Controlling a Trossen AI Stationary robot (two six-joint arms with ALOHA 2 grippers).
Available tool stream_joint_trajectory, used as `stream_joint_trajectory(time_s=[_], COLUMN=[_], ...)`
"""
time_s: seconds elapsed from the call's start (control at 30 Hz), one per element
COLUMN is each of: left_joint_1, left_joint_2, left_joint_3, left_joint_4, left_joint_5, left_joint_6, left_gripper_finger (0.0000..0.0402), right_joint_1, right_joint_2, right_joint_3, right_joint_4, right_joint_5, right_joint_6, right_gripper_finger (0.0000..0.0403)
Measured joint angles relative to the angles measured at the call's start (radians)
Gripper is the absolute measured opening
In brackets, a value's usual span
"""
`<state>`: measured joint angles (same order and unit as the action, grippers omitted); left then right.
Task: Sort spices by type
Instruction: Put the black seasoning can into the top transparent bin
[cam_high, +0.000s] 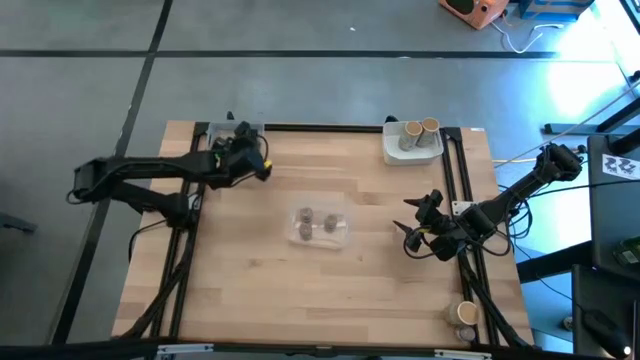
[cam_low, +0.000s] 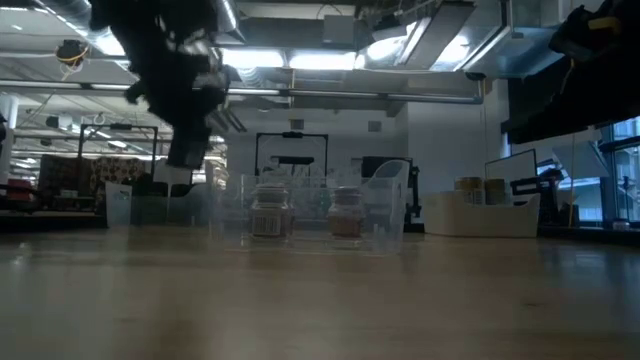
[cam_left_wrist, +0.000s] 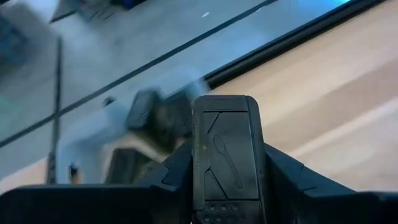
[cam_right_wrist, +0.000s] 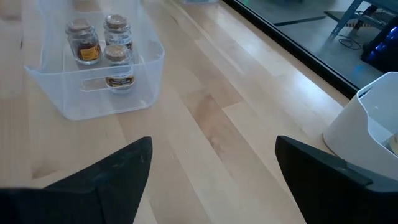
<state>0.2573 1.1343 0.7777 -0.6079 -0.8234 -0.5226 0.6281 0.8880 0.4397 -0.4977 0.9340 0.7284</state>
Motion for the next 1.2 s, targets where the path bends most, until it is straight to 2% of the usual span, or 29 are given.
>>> stream_joint_trajectory(time_s=[0.33,0.67,0.9,1.2], left_joint_1=[0.154,0.272,0.340,0.383], left_joint_2=[0.002,0.002,0.002,0.002], left_joint_3=[-0.089,-0.164,-0.239,-0.339], left_joint_4=[0.063,0.304,0.456,0.600], left_joint_5=[0.000,0.008,0.087,0.128], left_joint_6=[0.007,0.138,0.159,0.159], left_gripper_finger=[0.0123,0.0123,0.0123,0.0123], right_joint_1=[0.000,0.000,0.000,0.000], right_joint_2=[0.000,0.000,0.000,0.000], right_joint_3=[0.000,0.000,0.000,0.000], right_joint_4=[-0.001,-0.001,-0.001,0.000], right_joint_5=[0.000,0.000,0.000,0.000], right_joint_6=[0.000,0.000,0.000,0.000], right_gripper_finger=[0.0340,0.0340,0.0340,0.0340])
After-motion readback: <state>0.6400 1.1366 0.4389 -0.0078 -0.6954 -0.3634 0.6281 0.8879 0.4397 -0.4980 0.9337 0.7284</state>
